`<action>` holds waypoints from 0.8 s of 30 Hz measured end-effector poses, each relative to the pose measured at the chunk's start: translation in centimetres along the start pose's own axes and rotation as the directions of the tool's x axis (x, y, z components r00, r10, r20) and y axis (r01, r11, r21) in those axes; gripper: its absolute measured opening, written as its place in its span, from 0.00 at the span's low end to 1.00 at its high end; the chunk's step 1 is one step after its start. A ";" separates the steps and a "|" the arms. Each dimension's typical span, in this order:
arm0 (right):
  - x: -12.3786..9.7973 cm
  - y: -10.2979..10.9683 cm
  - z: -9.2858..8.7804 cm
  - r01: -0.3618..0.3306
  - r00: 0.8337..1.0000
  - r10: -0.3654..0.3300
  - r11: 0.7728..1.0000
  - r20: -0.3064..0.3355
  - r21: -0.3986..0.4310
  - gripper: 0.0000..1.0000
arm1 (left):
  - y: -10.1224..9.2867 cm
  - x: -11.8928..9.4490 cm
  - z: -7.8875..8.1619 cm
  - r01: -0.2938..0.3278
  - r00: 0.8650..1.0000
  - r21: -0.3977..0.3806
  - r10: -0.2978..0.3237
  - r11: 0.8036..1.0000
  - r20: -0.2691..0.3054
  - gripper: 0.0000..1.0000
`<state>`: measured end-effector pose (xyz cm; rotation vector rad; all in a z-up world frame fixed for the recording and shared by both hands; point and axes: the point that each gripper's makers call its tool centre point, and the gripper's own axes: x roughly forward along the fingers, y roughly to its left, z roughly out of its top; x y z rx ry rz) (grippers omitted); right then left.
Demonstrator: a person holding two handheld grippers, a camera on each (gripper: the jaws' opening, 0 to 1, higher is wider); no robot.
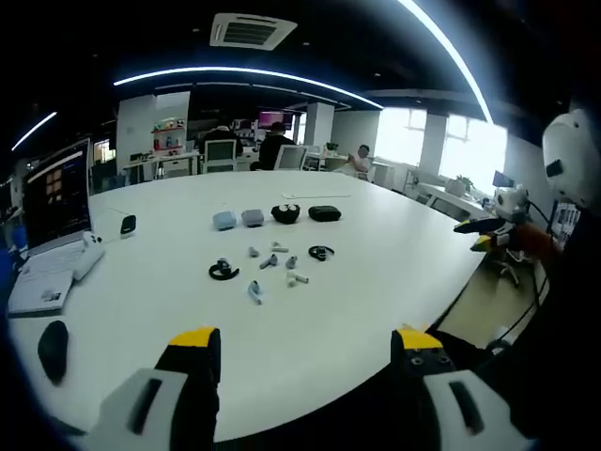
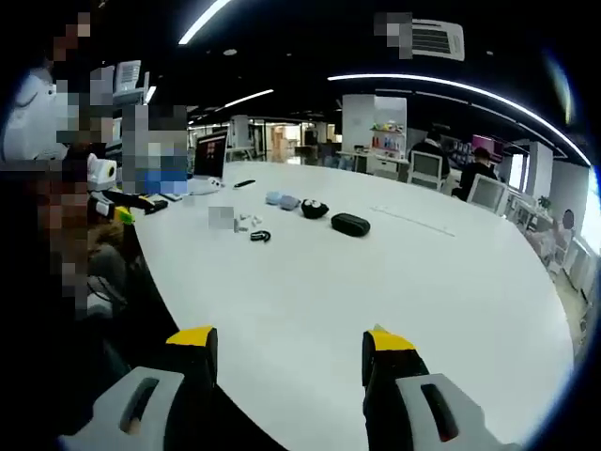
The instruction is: Pick up the earbuds from the table and place the earbuds into the earbud case
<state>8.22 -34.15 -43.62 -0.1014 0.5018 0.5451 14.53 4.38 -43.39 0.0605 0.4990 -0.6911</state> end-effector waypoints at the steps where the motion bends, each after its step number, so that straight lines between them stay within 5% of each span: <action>1: 0.2 0.1 0.1 -0.010 1.000 0.010 1.000 -0.003 -0.001 0.60 | 0.0 0.1 -0.1 0.001 1.000 0.001 -0.001 1.000 -0.016 0.74; 7: 0.7 0.2 0.9 -0.045 0.998 0.044 0.999 -0.034 -0.025 0.60 | -0.5 0.5 0.7 0.023 0.998 0.059 -0.019 0.998 -0.058 0.74; 17: 1.2 0.6 4.8 -0.126 0.991 0.122 0.989 -0.046 -0.080 0.61 | 0.2 1.1 4.1 0.042 0.998 0.063 -0.040 0.997 -0.042 0.74; 24: 2.0 0.9 5.7 -0.168 0.984 0.160 0.981 -0.081 -0.097 0.62 | 0.6 1.2 5.8 0.055 0.998 0.104 -0.052 0.993 -0.031 0.73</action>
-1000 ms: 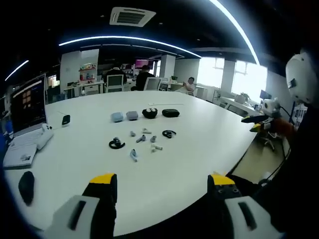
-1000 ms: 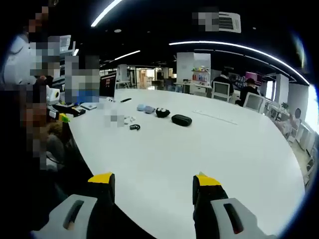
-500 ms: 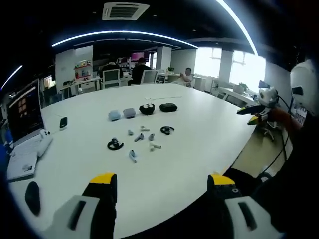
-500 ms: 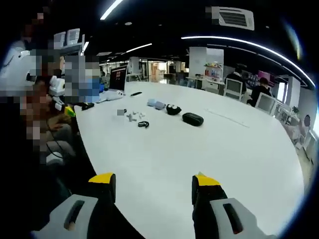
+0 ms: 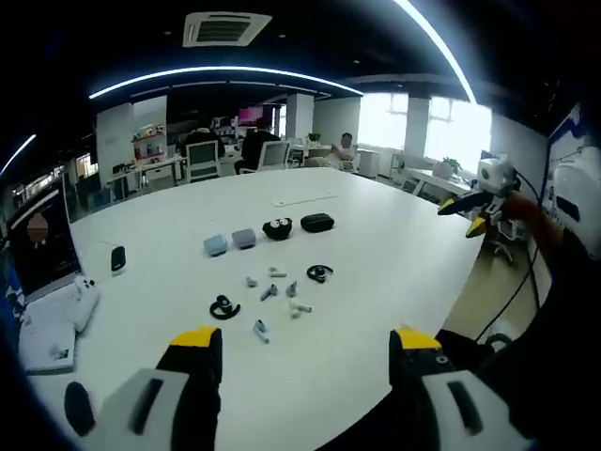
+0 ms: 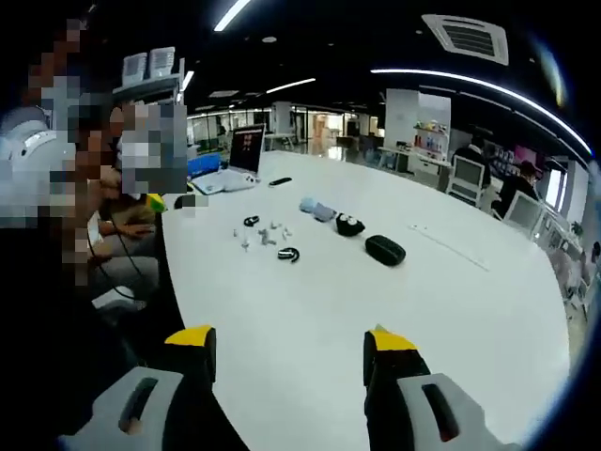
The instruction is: Pick up the earbuds from the table and place the earbuds into the earbud case
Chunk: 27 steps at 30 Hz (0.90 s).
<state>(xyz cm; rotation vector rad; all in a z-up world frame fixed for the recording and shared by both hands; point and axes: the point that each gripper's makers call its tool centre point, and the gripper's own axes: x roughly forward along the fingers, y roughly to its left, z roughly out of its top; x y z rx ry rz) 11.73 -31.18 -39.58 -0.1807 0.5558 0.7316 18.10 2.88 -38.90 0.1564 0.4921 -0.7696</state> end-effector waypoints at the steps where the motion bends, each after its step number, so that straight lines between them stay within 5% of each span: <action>1: 0.1 0.0 0.0 -0.002 1.000 0.002 1.000 -0.005 -0.004 0.62 | 0.0 -0.1 0.2 0.003 1.000 0.007 -0.003 1.000 0.002 0.73; 12: 0.8 -1.4 0.4 -0.002 0.999 0.001 1.000 -0.043 -0.023 0.64 | 1.8 -1.2 -0.2 -0.056 0.998 0.012 0.057 0.998 -0.017 0.73; 27: 2.9 -1.9 2.0 -0.043 0.999 0.042 0.999 -0.018 -0.028 0.65 | 2.5 -0.7 1.2 0.004 1.000 -0.016 -0.003 1.000 0.025 0.74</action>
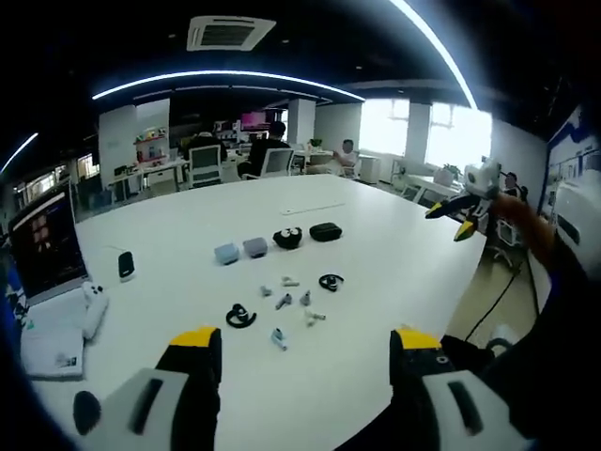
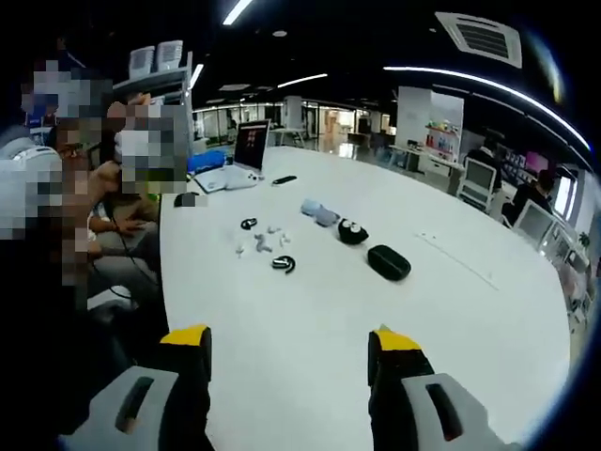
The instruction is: Pick up the earbuds from the table and place the earbuds into the earbud case
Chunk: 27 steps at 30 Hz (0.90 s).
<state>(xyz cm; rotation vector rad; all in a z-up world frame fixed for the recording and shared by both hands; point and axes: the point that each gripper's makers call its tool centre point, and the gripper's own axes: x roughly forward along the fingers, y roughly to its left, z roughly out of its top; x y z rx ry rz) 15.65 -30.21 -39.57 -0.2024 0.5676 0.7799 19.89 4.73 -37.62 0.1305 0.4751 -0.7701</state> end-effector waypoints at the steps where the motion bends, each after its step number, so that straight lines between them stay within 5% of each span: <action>1: 0.2 0.0 0.1 -0.004 1.000 0.004 1.000 0.004 0.000 0.65 | 0.0 0.2 0.2 0.004 1.000 -0.001 -0.004 1.000 0.001 0.74; 14: 1.8 1.7 2.5 -0.072 0.996 0.074 0.996 0.045 -0.047 0.66 | -1.0 1.2 3.4 0.036 0.999 0.054 -0.039 0.998 0.038 0.73; 27: 5.7 1.2 6.6 -0.117 0.991 0.122 0.989 0.052 -0.087 0.64 | -1.3 2.8 4.1 0.098 0.994 0.038 -0.100 0.994 0.051 0.73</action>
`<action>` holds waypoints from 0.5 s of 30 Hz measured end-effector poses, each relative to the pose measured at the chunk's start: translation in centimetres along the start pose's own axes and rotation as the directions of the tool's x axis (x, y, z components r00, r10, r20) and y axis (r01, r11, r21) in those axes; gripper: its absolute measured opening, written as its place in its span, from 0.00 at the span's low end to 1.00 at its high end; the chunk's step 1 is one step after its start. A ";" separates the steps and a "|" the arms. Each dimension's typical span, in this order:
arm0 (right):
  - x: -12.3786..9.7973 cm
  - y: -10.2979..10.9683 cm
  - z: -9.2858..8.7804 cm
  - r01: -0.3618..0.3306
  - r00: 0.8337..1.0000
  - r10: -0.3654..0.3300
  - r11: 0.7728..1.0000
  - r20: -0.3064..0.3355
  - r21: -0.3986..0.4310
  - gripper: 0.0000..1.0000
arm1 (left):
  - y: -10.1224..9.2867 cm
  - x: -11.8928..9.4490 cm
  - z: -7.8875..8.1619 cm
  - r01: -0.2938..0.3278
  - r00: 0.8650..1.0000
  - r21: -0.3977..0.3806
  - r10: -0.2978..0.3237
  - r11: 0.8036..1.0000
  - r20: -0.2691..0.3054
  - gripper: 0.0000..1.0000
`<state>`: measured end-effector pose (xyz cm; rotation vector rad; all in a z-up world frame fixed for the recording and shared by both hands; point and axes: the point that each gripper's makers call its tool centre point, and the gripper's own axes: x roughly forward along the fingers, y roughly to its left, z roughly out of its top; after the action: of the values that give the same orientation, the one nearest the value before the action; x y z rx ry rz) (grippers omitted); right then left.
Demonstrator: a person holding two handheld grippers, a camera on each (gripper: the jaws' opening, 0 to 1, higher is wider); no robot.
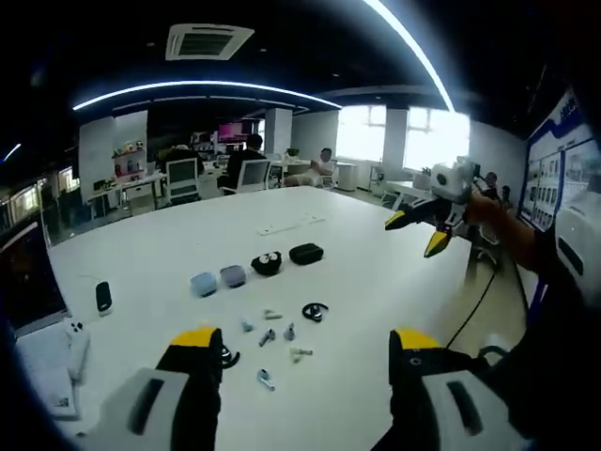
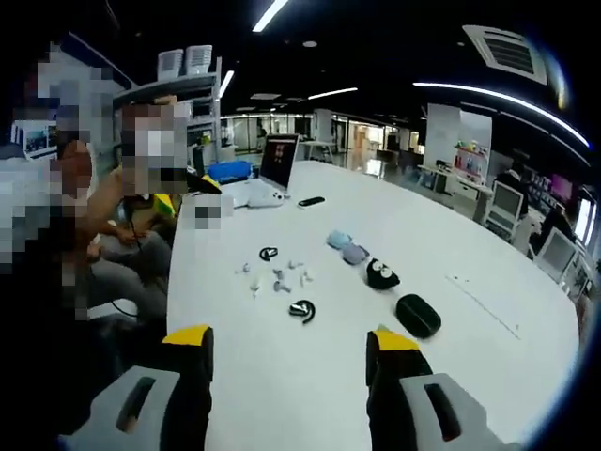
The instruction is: Pick up the earbuds from the table and place the earbuds into the earbud case
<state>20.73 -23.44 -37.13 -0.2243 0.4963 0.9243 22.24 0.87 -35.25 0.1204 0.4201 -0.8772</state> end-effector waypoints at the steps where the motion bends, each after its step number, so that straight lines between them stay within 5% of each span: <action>1: 0.4 -0.1 0.3 -0.005 1.000 0.005 1.000 0.001 -0.005 0.64 | 0.2 0.1 0.0 0.002 1.000 -0.007 -0.002 1.000 0.004 0.73; 15: 7.3 -1.2 4.6 -0.049 0.999 0.049 0.997 0.008 -0.056 0.46 | 4.7 2.9 -0.2 -0.033 0.999 -0.068 0.034 0.997 0.014 0.69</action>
<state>26.77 -17.22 -36.86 -0.2593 0.4698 0.9873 27.46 1.85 -36.89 0.0583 0.4325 -0.8296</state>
